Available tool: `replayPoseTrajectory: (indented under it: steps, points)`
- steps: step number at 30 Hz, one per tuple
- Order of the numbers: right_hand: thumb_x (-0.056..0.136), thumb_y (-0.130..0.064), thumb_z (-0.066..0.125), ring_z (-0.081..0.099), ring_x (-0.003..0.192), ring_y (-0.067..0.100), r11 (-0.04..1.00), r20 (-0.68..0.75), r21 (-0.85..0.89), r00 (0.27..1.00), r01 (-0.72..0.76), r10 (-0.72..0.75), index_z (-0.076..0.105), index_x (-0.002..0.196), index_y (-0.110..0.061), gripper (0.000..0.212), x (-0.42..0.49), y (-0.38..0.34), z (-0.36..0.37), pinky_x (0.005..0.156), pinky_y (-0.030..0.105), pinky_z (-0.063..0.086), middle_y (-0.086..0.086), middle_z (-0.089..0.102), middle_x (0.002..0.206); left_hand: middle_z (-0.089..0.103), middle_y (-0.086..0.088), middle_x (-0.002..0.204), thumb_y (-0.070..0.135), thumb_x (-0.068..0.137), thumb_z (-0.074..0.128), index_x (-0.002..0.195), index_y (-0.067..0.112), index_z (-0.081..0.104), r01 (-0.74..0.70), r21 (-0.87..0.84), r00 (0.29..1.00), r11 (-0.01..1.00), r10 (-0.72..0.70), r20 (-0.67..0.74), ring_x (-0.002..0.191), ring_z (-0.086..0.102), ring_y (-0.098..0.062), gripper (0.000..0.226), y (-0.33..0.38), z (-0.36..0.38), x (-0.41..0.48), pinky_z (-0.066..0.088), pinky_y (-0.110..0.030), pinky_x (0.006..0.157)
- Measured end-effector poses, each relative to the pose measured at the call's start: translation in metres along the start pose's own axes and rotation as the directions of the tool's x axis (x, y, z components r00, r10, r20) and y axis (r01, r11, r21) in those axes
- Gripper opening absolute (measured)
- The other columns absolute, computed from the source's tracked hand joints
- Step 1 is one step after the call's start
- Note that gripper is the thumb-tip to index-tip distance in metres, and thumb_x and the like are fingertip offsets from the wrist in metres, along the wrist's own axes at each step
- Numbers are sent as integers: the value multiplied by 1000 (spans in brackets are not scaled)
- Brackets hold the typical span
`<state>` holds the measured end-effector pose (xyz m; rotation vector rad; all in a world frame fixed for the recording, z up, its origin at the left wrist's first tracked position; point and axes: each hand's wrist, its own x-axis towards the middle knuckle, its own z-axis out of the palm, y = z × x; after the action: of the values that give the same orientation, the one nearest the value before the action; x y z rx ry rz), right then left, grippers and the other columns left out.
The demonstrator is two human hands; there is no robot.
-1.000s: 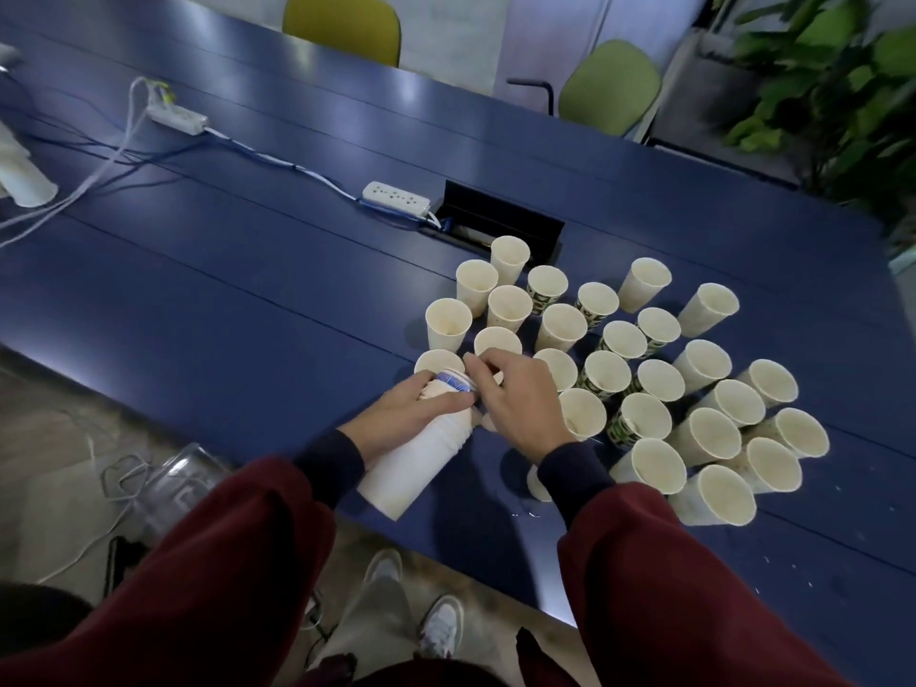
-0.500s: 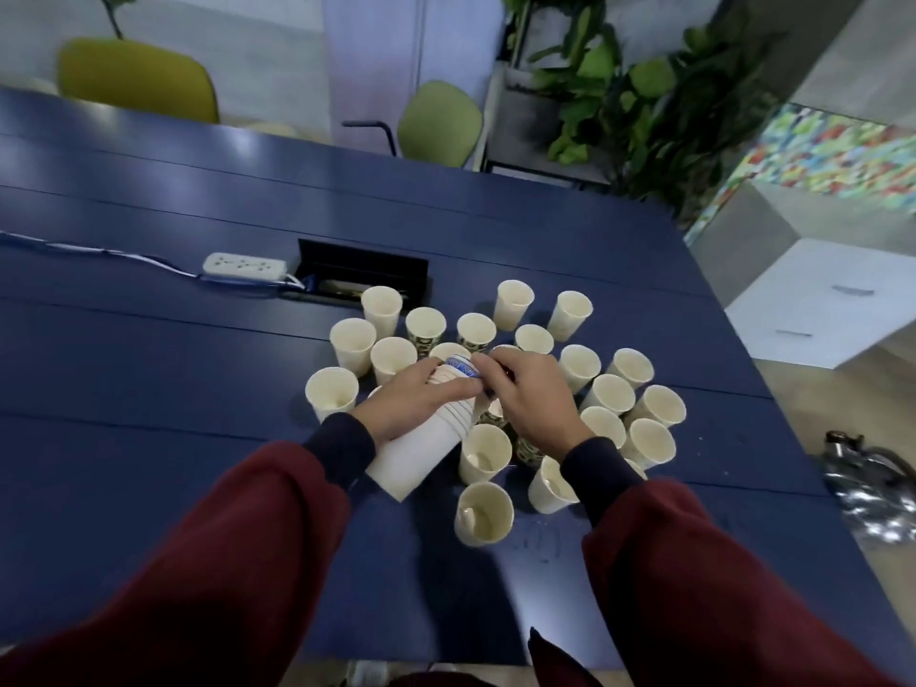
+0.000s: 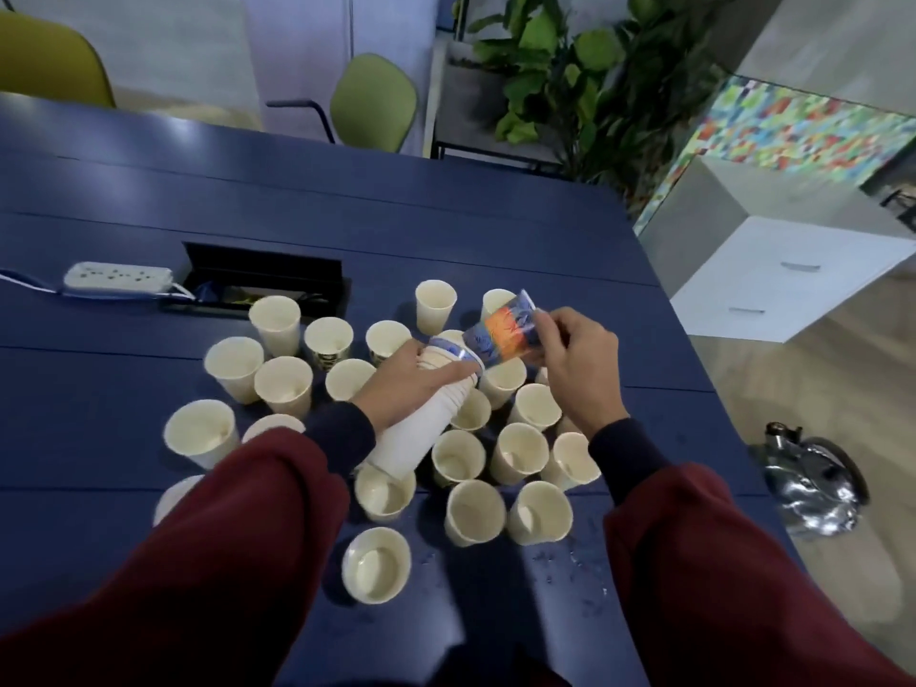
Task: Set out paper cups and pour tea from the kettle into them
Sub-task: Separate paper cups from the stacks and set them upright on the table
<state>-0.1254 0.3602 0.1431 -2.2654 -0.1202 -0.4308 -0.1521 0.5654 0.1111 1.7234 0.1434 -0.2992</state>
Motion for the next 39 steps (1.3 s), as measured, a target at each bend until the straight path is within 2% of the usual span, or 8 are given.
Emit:
replayPoseTrajectory:
  steps: [3,8,12,18,26,29,32,39]
  points:
    - [100,-24,59,65,67,24,1000,-23,11,999,29,-28,67,81,-7,26,29,28,-17,65,37,51,6,69,70,70,6,99,49,79,79,109,23,58,18,-50,996,999,-22,-81,84,69,-10,45,13,29,26,52,-24,64]
    - [97,-20,62,61,71,21,999,-31,-52,999,16,-18,68,85,-7,19,76,80,-34,65,25,38,4,68,75,74,9,101,70,59,77,111,31,63,24,-106,986,994,-41,-163,89,73,-15,66,26,67,65,61,-40,80]
    - [96,-16,60,57,77,22,981,135,-196,991,10,17,71,93,-5,16,104,118,-34,65,21,27,10,71,87,75,6,99,64,72,76,111,29,64,70,-106,982,992,-87,-167,87,73,-15,53,31,88,87,61,-36,78]
    - [101,-27,57,63,105,36,961,463,-275,872,-27,157,70,114,-4,29,121,157,-17,77,26,39,19,71,110,78,-4,96,65,69,77,109,20,71,193,-254,965,948,-231,-127,89,75,-26,61,18,100,110,59,-51,86]
    - [102,-20,52,61,113,36,960,615,-280,763,-24,199,69,121,-8,29,131,177,13,85,28,40,18,69,120,75,-7,104,42,89,72,116,12,72,255,-450,955,856,-296,-23,83,71,-20,40,9,96,121,57,-31,71]
    - [100,-19,56,65,107,27,979,518,-190,839,-76,166,70,121,-8,28,130,174,11,82,17,37,11,71,118,71,-9,101,38,92,68,121,9,69,250,-498,953,830,-302,-25,76,69,-20,41,10,95,122,56,-29,63]
    - [98,-20,60,68,87,8,994,343,-3,933,-112,106,73,108,-13,18,126,156,0,79,17,45,-6,72,95,68,-13,105,51,85,71,126,11,65,298,-525,946,797,-320,50,82,67,-25,58,10,97,121,58,-43,79]
    - [102,-24,58,49,55,3,933,552,314,833,-176,-28,71,82,-17,25,86,115,-26,53,15,42,-16,60,64,64,-16,103,56,81,73,126,7,64,409,-457,911,789,-326,253,92,61,-31,67,18,115,109,53,-45,82]
